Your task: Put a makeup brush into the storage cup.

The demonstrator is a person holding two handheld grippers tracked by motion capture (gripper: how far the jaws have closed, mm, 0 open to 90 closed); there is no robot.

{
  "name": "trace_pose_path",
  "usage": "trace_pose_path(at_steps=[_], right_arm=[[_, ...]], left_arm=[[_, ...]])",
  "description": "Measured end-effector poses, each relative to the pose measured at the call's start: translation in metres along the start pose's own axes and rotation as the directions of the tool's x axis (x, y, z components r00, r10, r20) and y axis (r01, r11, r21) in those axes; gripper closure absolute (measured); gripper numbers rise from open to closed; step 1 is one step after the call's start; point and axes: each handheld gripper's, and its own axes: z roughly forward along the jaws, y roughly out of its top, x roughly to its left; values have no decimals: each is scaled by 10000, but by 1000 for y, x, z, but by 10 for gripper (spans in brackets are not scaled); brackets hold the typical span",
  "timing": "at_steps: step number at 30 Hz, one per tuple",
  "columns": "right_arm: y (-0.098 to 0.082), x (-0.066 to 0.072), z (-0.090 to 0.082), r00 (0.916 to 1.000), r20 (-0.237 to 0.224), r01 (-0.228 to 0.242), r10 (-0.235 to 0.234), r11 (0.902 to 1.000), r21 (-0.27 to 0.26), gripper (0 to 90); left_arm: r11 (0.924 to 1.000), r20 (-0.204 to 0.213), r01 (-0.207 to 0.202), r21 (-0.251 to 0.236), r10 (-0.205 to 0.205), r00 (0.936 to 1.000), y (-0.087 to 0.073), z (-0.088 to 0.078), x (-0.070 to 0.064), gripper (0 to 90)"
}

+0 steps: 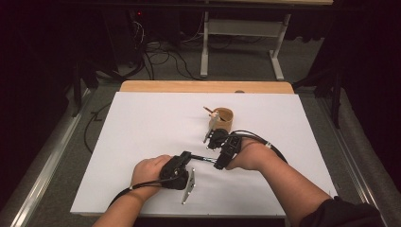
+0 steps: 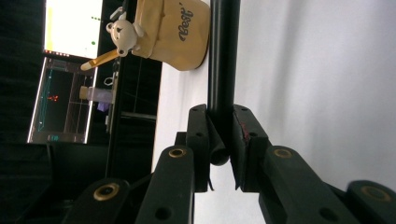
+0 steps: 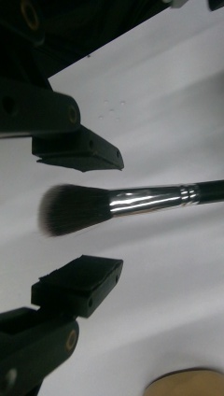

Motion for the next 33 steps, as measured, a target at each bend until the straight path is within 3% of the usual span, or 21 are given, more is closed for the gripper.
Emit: trace_pose_path(at_steps=[15, 22, 25, 30, 33], right_arm=[[-35, -15, -7, 9973, 646, -363, 359, 9993, 55, 229], [-55, -21, -6, 9946, 900, -528, 513, 9985, 136, 172], [-64, -24, -4, 9949, 796, -630, 616, 9979, 155, 149], [-77, -27, 2, 9902, 1119, -855, 840, 9963, 89, 28], [-84, -30, 5, 9866, 1254, -1045, 1044, 9945, -61, 12]], left_arm=[[9994, -57, 335, 123, -335, 9994, -5, -1, 2, 789], [9989, -21, 455, 128, -455, 9990, -7, -2, 3, 790], [9985, -61, 504, 200, -503, 9987, -8, -2, 4, 789], [9971, -1, 737, 191, -737, 9973, -9, -2, 4, 789], [9968, 45, 775, 197, -776, 9970, -9, -2, 4, 789]])
